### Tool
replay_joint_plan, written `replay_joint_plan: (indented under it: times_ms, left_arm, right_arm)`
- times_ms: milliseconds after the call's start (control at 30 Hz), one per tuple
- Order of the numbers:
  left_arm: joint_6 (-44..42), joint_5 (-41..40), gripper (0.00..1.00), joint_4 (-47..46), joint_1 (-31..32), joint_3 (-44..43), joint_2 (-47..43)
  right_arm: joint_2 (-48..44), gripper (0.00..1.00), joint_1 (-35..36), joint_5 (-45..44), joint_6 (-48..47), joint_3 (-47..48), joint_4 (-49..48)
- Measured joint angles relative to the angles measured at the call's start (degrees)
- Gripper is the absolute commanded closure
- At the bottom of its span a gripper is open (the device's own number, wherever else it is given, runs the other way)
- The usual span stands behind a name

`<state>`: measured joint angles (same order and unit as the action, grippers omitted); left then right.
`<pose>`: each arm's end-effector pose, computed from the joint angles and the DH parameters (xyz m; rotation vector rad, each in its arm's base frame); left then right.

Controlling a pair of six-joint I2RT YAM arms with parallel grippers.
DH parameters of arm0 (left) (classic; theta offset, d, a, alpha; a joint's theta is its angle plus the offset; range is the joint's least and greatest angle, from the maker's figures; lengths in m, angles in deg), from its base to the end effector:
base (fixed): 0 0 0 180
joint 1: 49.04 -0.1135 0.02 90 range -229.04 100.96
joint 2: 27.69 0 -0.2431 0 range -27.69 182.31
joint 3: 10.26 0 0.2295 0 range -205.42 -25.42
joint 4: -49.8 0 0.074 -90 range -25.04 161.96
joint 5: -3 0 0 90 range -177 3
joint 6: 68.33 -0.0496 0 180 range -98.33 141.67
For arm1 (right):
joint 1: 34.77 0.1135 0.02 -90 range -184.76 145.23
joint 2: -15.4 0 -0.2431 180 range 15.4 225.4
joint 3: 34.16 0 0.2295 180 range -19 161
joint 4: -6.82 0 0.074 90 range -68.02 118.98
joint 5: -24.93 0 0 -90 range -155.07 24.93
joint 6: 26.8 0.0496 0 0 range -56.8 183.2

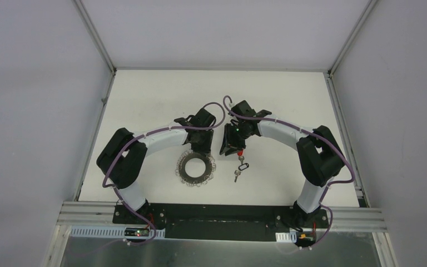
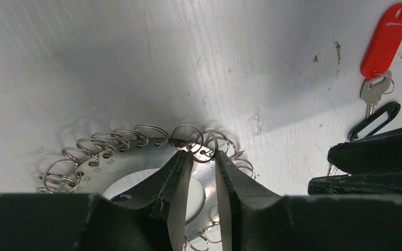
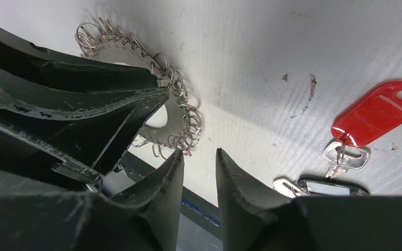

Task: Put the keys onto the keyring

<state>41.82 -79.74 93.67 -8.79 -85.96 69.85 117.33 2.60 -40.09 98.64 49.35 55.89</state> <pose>0.2368 -0.2087 0.1568 0.5267 2.7528 -0.4570 0.2524 0.2191 0.1689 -0.1801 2.9541 0.8763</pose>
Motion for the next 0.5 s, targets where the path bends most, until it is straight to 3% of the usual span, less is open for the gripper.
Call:
replay_joint_plan:
  times_ms: [333, 500]
  left_arm:
    - [-2.1, -4.7, 0.80, 3.1, 1.0, -3.3, 0.8]
    - [-3.2, -6.0, 0.72, 4.0, 1.3, -3.8, 1.3]
  right_arm:
    - [0.0, 0.68, 0.0, 0.0, 0.0, -0.2, -0.3]
    - [0.0, 0.68, 0.0, 0.0, 0.0, -0.3, -0.3]
